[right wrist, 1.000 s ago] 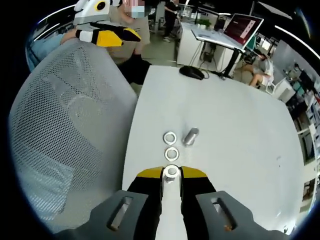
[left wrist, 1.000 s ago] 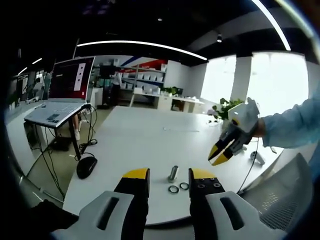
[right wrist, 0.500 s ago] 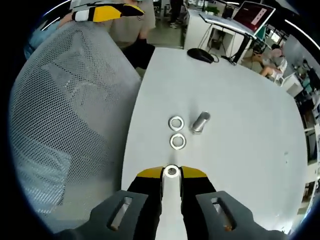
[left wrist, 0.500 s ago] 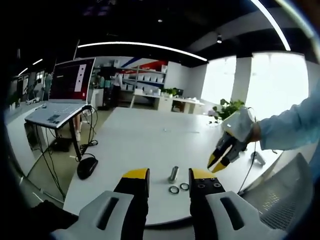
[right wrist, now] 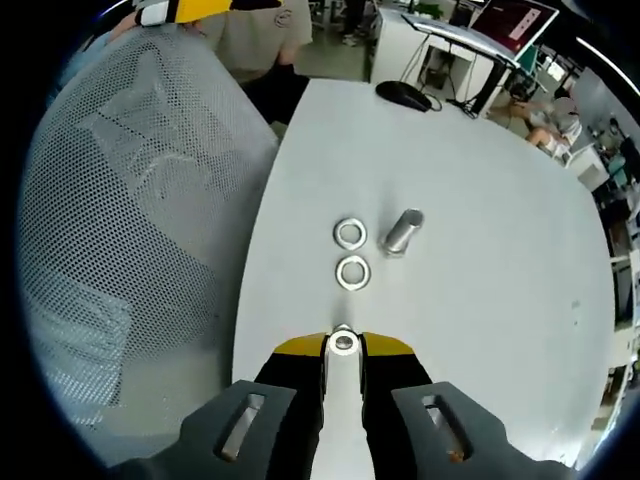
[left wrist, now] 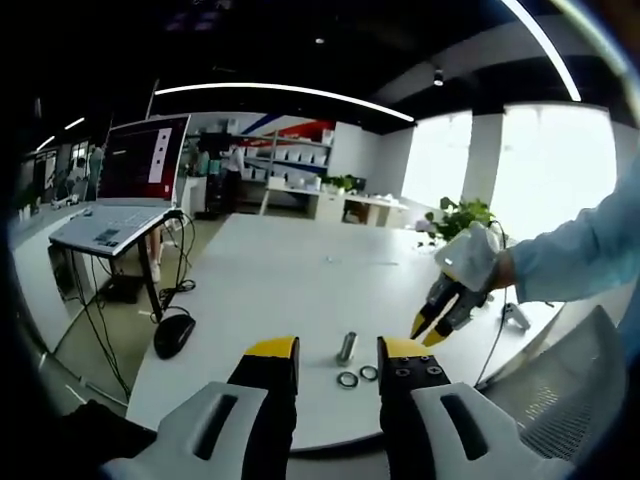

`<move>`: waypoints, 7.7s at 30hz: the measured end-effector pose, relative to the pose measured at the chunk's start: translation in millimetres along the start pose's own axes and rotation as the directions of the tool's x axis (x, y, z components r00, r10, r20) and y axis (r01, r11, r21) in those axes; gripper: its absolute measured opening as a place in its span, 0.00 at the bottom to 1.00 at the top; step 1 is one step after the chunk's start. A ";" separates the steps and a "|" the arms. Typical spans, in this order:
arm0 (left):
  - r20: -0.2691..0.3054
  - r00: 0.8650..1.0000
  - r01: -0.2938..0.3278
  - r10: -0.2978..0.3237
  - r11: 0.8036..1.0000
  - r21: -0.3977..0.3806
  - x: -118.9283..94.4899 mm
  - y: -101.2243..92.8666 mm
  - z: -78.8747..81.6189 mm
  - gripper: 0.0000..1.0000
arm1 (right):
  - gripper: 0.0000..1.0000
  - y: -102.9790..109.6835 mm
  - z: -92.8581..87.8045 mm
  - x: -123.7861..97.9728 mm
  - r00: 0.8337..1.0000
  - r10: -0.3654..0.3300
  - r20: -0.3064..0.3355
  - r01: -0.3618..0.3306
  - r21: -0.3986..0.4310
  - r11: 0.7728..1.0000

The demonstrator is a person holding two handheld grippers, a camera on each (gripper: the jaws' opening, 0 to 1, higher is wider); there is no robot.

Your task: Place the washer onto the threaded stud by aligning its center hole with the stud, sliding it down to the base, and recovering from edge contact or off-axis alignment until the washer reaches the visible bottom stop.

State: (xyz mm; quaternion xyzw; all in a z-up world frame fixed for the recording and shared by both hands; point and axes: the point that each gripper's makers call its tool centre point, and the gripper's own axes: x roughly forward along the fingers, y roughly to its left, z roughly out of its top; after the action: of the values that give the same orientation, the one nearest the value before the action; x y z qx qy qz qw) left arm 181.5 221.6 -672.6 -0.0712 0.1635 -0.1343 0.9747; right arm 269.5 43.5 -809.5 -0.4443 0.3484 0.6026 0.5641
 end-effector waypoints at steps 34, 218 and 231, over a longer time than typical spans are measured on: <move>0.014 1.000 -0.007 0.007 1.000 -0.009 -0.2 1.1 2.0 0.29 | 0.13 -5.6 -8.3 16.3 0.999 0.011 -0.052 -0.012 -0.021 1.000; 0.039 0.999 -0.010 0.012 0.998 -0.054 -0.1 3.6 6.8 0.24 | 0.13 -58.3 -73.0 48.5 0.999 0.010 -0.042 -0.002 0.179 0.984; 0.038 0.999 -0.007 0.009 0.999 -0.048 -1.2 2.1 6.0 0.24 | 0.13 -47.9 -71.3 42.5 1.000 -0.006 -0.004 0.007 0.209 0.978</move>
State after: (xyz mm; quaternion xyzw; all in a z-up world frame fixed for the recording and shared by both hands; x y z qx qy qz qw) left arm 183.0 224.6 -667.0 -0.0966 0.1482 -0.1249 0.9763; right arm 328.3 -0.6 -870.9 -0.3847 0.4092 0.5602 0.6089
